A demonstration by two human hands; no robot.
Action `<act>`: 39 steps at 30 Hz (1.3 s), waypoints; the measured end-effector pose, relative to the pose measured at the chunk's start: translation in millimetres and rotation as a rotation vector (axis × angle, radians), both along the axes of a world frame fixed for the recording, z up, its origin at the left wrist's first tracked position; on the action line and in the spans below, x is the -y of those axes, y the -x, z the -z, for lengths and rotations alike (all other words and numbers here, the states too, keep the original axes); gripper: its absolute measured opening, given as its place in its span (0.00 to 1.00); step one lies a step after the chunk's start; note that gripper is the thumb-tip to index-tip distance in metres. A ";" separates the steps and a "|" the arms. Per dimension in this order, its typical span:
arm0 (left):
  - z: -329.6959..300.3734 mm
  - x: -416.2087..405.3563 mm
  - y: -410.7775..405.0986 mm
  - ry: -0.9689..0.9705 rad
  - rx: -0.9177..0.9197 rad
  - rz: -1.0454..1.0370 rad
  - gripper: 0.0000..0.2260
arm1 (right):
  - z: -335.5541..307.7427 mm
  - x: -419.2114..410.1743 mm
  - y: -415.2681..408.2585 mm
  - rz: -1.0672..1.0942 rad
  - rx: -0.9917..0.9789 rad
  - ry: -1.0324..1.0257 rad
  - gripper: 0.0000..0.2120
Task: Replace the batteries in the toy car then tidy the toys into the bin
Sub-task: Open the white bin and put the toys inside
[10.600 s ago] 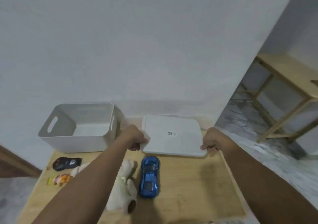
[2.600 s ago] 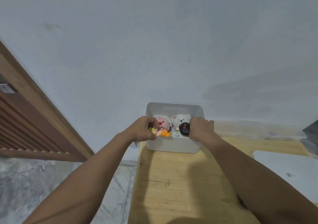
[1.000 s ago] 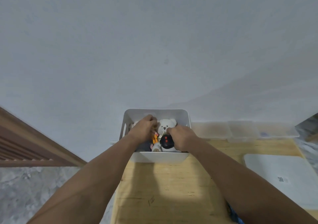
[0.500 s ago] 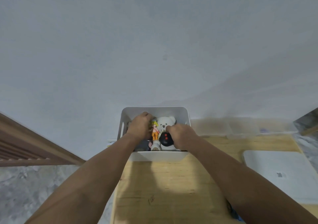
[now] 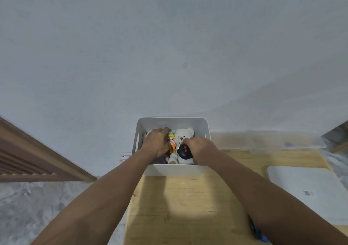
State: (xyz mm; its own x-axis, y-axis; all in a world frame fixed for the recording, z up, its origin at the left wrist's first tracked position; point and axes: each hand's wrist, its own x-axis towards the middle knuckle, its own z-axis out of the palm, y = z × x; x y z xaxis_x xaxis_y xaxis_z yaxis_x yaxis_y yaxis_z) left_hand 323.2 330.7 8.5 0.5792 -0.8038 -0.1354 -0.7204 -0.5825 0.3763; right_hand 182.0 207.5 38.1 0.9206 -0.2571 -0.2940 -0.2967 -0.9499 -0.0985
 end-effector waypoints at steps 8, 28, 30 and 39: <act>-21.2 -29.1 -1.0 0.190 0.281 -0.008 0.21 | 10.9 4.3 18.2 0.059 0.473 0.050 0.14; -54.8 36.7 134.2 0.273 0.121 0.305 0.27 | -14.2 45.1 185.0 0.659 0.464 -0.005 0.18; -55.2 54.3 160.3 0.293 0.109 0.338 0.23 | -10.3 62.4 216.0 0.733 0.444 -0.030 0.18; -32.1 145.9 285.3 0.093 -0.127 0.341 0.23 | 25.8 145.5 353.0 0.897 0.225 -0.127 0.23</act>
